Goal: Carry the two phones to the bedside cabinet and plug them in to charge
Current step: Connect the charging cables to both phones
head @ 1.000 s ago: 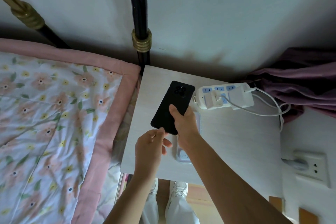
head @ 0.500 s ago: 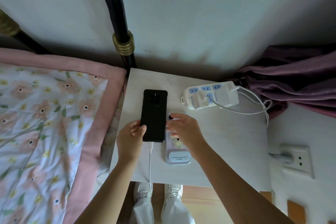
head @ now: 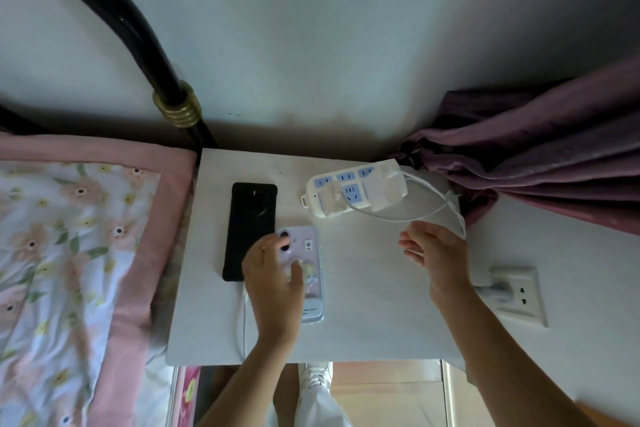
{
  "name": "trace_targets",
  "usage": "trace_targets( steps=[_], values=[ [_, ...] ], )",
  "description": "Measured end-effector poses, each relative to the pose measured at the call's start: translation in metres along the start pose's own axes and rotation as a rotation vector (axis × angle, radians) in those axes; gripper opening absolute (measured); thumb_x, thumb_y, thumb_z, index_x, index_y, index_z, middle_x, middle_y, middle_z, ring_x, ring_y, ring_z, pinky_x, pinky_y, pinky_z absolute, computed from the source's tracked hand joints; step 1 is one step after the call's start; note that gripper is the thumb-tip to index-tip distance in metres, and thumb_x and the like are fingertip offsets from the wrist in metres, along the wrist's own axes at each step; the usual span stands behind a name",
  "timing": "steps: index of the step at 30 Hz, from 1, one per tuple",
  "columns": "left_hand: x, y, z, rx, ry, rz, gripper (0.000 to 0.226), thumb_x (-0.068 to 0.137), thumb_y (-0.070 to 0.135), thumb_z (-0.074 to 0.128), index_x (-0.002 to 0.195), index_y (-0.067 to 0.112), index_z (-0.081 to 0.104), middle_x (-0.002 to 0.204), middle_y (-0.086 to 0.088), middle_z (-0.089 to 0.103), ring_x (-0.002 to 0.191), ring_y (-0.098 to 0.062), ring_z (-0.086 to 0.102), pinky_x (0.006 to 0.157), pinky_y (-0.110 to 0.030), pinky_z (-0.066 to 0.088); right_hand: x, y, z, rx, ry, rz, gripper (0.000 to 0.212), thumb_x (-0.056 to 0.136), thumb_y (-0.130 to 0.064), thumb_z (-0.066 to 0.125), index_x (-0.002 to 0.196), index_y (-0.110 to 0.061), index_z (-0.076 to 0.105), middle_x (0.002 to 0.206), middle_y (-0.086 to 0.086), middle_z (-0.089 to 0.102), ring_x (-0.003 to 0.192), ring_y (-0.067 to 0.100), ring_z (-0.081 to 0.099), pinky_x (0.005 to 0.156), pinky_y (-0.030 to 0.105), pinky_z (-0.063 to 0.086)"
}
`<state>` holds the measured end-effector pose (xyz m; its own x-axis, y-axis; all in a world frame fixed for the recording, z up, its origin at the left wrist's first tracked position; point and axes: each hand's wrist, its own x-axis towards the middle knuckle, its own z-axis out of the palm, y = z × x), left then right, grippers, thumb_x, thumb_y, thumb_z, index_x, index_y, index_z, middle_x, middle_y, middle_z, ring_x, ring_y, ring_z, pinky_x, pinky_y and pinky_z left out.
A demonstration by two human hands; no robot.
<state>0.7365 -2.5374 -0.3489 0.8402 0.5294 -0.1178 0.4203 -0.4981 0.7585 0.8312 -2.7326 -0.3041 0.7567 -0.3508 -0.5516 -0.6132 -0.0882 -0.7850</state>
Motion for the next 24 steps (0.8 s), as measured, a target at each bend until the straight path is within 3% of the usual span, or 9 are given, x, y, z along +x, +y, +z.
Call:
trace_targets(
  steps=[2,4,7,10,12,14,17,21,24],
  values=[
    [-0.011,0.019,0.022,-0.052,-0.112,0.116,0.028,0.078,0.003,0.066,0.104,0.012,0.064,0.108,-0.001,0.065,0.106,-0.017,0.055,0.097,-0.004,0.025,0.008,0.0,-0.008,-0.008,0.043,-0.029,0.008,0.084,0.0,0.064,0.084,-0.009,0.065,0.07,0.009,0.068,0.051,0.006,0.065,0.058,0.023,0.052],
    [-0.018,0.039,0.049,-0.11,-0.272,0.175,0.024,0.084,0.016,0.059,0.107,0.015,0.064,0.109,0.002,0.066,0.106,-0.014,0.057,0.098,-0.006,0.029,0.016,0.001,-0.017,-0.026,0.129,-0.077,0.011,0.083,-0.001,0.065,0.092,-0.007,0.064,0.069,0.009,0.066,0.047,0.002,0.062,0.057,0.025,0.051],
    [-0.017,0.079,0.085,-0.37,-0.532,-0.046,0.028,0.091,0.023,0.056,0.118,0.016,0.062,0.12,0.001,0.066,0.112,-0.011,0.058,0.103,-0.028,0.041,0.028,-0.002,-0.029,-0.242,0.26,-0.222,0.029,0.08,-0.007,0.069,0.108,-0.008,0.062,0.081,0.009,0.069,0.065,0.014,0.065,0.067,0.034,0.053],
    [-0.005,0.124,0.109,-0.65,-0.611,-0.297,0.029,0.092,0.017,0.058,0.12,0.016,0.061,0.124,-0.004,0.065,0.113,-0.009,0.058,0.105,-0.03,0.042,0.04,-0.009,-0.039,-0.514,0.223,-0.338,0.04,0.083,-0.012,0.067,0.122,-0.009,0.059,0.09,0.001,0.064,0.082,0.016,0.057,0.077,0.026,0.041],
    [0.003,0.147,0.116,-0.775,-0.62,-0.372,0.025,0.092,0.017,0.058,0.116,0.022,0.062,0.122,0.0,0.065,0.11,-0.006,0.059,0.103,-0.028,0.043,0.047,-0.012,-0.041,-0.61,0.14,-0.367,0.036,0.085,-0.015,0.066,0.121,-0.012,0.062,0.092,0.004,0.067,0.081,0.016,0.058,0.074,0.023,0.037],
    [0.009,0.161,0.118,-0.882,-0.581,-0.418,0.019,0.091,0.017,0.058,0.107,0.025,0.066,0.102,0.008,0.069,0.089,0.004,0.063,0.09,-0.024,0.046,0.053,-0.014,-0.042,-0.664,0.115,-0.403,0.025,0.086,-0.018,0.066,0.11,-0.013,0.07,0.093,0.008,0.072,0.083,0.022,0.064,0.07,0.022,0.036],
    [0.016,0.168,0.115,-0.9,-0.398,-0.391,0.008,0.087,0.013,0.065,0.091,0.012,0.072,0.078,0.005,0.069,0.066,0.004,0.061,0.073,-0.021,0.045,0.051,-0.014,-0.045,-0.767,0.214,-0.502,0.019,0.088,-0.026,0.063,0.098,-0.016,0.076,0.093,0.007,0.073,0.079,0.021,0.063,0.065,0.022,0.033],
    [0.006,0.164,0.11,-0.854,-0.302,-0.303,0.018,0.089,0.011,0.06,0.076,0.019,0.069,0.08,-0.01,0.073,0.078,-0.023,0.07,0.075,-0.033,0.052,0.035,-0.006,-0.052,-0.74,0.265,-0.673,0.014,0.083,-0.022,0.069,0.093,-0.018,0.077,0.089,0.002,0.071,0.072,0.02,0.063,0.061,0.023,0.036],
    [-0.004,0.153,0.104,-0.767,-0.266,-0.206,0.024,0.094,0.015,0.052,0.074,0.02,0.064,0.078,-0.003,0.072,0.078,-0.022,0.07,0.077,-0.042,0.054,0.023,0.003,-0.056,-0.681,0.253,-0.771,0.01,0.074,-0.021,0.076,0.081,-0.013,0.075,0.086,0.003,0.064,0.076,0.024,0.063,0.06,0.026,0.045]
  ],
)
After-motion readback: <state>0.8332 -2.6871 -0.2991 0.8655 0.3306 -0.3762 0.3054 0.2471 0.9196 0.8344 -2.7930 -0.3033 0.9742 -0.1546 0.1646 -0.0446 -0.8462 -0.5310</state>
